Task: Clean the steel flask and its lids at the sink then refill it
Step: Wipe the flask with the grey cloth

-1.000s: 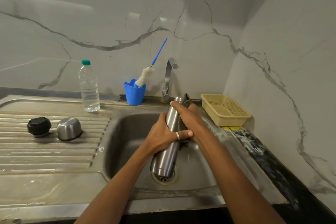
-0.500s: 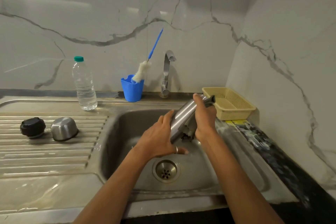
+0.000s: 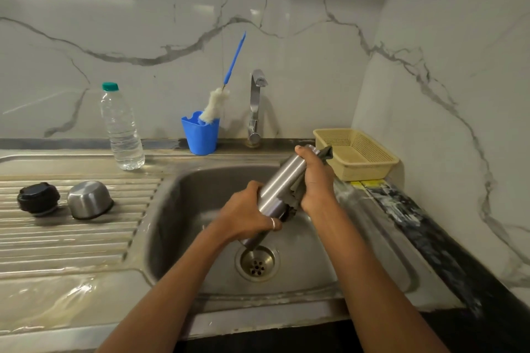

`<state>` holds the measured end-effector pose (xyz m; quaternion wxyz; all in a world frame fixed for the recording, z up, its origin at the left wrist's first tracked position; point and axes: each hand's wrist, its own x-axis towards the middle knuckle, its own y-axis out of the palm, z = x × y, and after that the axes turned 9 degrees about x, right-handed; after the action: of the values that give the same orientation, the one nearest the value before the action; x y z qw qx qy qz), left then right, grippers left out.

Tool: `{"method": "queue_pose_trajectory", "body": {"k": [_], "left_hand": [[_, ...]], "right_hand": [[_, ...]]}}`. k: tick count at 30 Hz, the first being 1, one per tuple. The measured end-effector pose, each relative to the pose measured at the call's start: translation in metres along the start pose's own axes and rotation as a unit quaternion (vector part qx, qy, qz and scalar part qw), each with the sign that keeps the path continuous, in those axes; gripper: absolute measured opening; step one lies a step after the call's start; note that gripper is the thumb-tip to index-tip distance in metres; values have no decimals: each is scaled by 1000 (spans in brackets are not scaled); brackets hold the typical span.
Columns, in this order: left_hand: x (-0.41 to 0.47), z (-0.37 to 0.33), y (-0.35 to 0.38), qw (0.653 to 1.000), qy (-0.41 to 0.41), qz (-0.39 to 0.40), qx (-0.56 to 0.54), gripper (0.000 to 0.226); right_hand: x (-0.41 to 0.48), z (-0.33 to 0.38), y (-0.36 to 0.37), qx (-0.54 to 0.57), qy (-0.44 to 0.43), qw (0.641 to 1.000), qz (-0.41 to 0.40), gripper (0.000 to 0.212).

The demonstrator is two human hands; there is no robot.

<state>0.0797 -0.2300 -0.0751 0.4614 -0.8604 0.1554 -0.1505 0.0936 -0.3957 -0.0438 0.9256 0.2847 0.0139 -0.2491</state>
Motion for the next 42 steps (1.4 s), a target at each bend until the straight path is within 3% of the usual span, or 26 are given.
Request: {"method": "queue_pose_trajectory", "body": {"k": [3, 4, 6, 8, 10, 12, 14, 16, 17, 19, 20, 22, 24, 27, 29, 31, 32, 34, 36, 37, 39, 42], "left_hand": [[-3, -9, 11, 986, 14, -82, 145, 82], [-1, -10, 10, 991, 3, -62, 117, 80], [3, -4, 0, 996, -21, 44, -73, 75], [2, 1, -6, 966, -15, 125, -228, 72], [2, 3, -7, 963, -6, 125, -241, 69], [2, 0, -5, 980, -16, 98, -174, 70], [2, -5, 2, 999, -18, 33, -1, 72], [1, -9, 11, 986, -12, -49, 160, 77], [1, -12, 14, 982, -8, -75, 176, 78], [2, -12, 8, 994, -18, -60, 87, 73], [4, -10, 3, 999, -29, -15, -13, 71], [2, -4, -8, 975, -36, 88, -199, 72], [1, 1, -12, 967, -26, 109, -227, 74], [-1, -4, -4, 998, -18, 19, -50, 68], [-4, -10, 7, 985, -10, -90, 147, 72], [-3, -15, 12, 969, -3, -150, 195, 76], [-2, -15, 11, 977, -11, -139, 159, 76], [1, -11, 1, 998, -35, -24, -52, 75], [-1, -5, -7, 968, -51, 90, -230, 73], [-2, -4, -9, 962, -54, 108, -245, 70], [-2, -7, -7, 978, -52, 72, -191, 70], [-4, -17, 8, 997, -23, -68, 35, 80]], "right_hand": [[1, -4, -2, 1, -16, 999, -50, 45], [1, -2, -5, 8, -19, 999, -26, 50], [-1, 4, -7, 22, -21, 998, 61, 69], [-3, 11, -8, 37, -17, 991, 126, 72], [-3, 11, -4, 34, -8, 993, 110, 66], [-2, 6, -2, 11, -8, 999, 37, 60], [-1, -3, 0, -10, -19, 999, -36, 48], [-1, -6, 1, -14, -36, 997, -66, 41], [-1, -5, 1, -18, -42, 997, -58, 42], [-2, 0, 1, -19, -52, 998, 6, 51], [-3, 4, 1, -10, -51, 997, 52, 57], [-5, 8, 1, 6, -37, 992, 117, 66], [-7, 7, 4, 9, -25, 993, 111, 68], [-8, -2, 7, -2, -28, 999, 27, 72], [-9, -6, 8, 3, -41, 999, -22, 58], [-9, -4, 9, 16, -50, 998, -30, 50], [-9, -1, 8, 19, -55, 998, -12, 52], [-10, 5, 6, 13, -53, 997, 54, 57], [-13, 8, 4, 2, -35, 993, 110, 47], [-15, 9, 4, 3, -28, 993, 113, 41], [-16, 6, 6, 6, -25, 997, 71, 44], [-16, -3, 11, 1, -45, 999, -5, 39]]}}
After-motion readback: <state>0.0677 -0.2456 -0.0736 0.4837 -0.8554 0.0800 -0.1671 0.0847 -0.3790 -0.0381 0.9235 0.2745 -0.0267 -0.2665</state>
